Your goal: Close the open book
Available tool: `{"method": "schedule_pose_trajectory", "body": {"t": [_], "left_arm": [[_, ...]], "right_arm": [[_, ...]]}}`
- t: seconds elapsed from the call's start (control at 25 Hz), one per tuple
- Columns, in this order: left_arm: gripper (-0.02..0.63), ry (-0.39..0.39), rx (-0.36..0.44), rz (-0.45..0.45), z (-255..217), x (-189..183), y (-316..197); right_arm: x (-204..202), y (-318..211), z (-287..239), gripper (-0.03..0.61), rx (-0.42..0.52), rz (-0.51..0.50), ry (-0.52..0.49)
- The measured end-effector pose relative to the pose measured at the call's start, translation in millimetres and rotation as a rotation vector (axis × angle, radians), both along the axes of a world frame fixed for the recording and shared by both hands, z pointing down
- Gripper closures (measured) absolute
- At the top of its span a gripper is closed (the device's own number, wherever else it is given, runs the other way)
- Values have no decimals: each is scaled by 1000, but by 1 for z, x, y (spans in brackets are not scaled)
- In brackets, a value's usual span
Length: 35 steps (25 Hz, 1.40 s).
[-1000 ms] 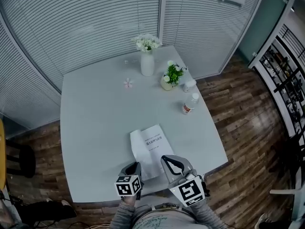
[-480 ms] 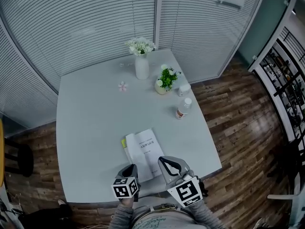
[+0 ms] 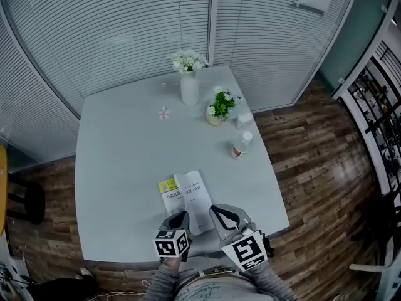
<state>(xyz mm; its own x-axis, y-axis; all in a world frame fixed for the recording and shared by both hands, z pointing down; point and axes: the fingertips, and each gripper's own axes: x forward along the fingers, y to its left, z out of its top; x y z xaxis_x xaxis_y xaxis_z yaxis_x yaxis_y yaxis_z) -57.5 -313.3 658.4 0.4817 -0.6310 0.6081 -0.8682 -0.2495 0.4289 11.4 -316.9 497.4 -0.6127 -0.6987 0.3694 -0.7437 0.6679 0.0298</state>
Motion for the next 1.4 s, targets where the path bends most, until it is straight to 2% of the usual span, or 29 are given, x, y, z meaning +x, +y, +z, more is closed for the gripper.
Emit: {"method": "schedule_pose_trajectory", "body": {"t": [0.48,0.64,0.84,1.12,1.4], "left_arm": [[598,-18,4,53,6,61,-13],[564,47,47,41,6,78,-22],[549,133,56,54,0,94,-22],[549,158,70,53,-10,91,-16],[575,70,111,72,-20,69,-9]], "right_arm": [[17,-3,2,577,-5,-66,7],[21,-6,5,577,-8,-72,12],[29,-6,8,577,-20,-67,12],[29,-5,11,577,-22,-73,14],[24,-4,15,577,-32,-71,18]]}}
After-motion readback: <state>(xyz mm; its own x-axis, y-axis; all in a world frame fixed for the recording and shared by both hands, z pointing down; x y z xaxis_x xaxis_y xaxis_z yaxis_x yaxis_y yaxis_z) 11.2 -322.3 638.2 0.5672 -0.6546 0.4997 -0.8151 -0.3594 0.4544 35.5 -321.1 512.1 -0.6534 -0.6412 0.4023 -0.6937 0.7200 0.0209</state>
